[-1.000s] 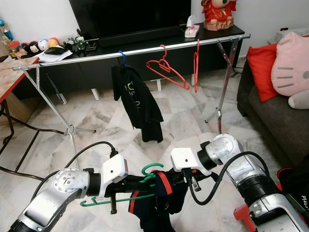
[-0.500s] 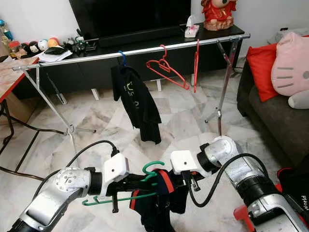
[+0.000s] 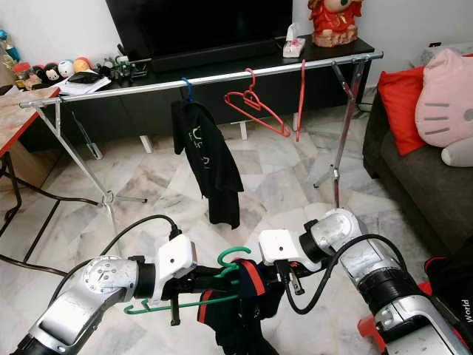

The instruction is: Hang hanger

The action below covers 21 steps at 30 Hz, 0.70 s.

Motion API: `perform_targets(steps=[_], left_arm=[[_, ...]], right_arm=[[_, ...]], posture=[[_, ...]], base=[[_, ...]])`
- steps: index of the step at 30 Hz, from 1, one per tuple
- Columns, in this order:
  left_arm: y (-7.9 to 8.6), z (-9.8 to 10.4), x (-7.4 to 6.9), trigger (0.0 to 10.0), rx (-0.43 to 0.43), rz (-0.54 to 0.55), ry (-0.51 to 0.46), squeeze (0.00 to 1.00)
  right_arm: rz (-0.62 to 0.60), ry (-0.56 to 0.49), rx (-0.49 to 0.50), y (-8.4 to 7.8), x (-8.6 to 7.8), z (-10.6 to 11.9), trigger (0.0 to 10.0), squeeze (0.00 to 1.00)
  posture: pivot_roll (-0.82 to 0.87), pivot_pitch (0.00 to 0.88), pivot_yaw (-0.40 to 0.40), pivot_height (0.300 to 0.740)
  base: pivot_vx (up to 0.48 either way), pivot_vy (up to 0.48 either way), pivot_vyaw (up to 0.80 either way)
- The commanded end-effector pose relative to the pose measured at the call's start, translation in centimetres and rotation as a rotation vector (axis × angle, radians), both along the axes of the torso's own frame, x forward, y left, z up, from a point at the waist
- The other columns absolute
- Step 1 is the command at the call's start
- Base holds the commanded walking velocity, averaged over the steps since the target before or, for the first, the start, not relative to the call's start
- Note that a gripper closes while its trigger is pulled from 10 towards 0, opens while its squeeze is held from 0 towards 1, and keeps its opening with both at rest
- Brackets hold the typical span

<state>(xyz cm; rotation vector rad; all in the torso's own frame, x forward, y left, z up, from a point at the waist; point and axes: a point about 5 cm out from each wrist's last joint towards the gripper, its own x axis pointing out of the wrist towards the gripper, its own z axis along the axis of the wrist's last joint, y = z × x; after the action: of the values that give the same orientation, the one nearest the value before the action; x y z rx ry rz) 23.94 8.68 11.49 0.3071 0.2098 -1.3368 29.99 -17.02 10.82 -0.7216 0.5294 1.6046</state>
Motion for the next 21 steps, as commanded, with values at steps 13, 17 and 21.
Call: perform_targets(steps=[13, 17, 21], left_arm=[[0.19, 0.95, 0.53, 10.0, -0.011, 0.007, -0.043, 1.00], [0.30, 0.92, 0.49, 10.0, -0.008, 0.006, -0.039, 1.00], [0.41, 0.89, 0.53, 10.0, -0.001, 0.008, -0.040, 1.00]], right_arm=[[0.035, -0.022, -0.008, 0.81, 0.35, 0.33, 0.0, 0.00], [0.034, -0.027, -0.019, 0.71, 0.46, 0.30, 0.0, 0.00], [0.033, -0.032, -0.029, 0.66, 0.49, 0.19, 0.0, 0.00]], posture=[[-0.10, 0.000, 0.130, 0.740], [-0.10, 0.000, 0.126, 0.740], [-0.10, 0.000, 0.125, 0.740]], base=[[0.000, 0.000, 0.00], [0.000, 0.000, 0.00], [0.000, 0.000, 0.00]])
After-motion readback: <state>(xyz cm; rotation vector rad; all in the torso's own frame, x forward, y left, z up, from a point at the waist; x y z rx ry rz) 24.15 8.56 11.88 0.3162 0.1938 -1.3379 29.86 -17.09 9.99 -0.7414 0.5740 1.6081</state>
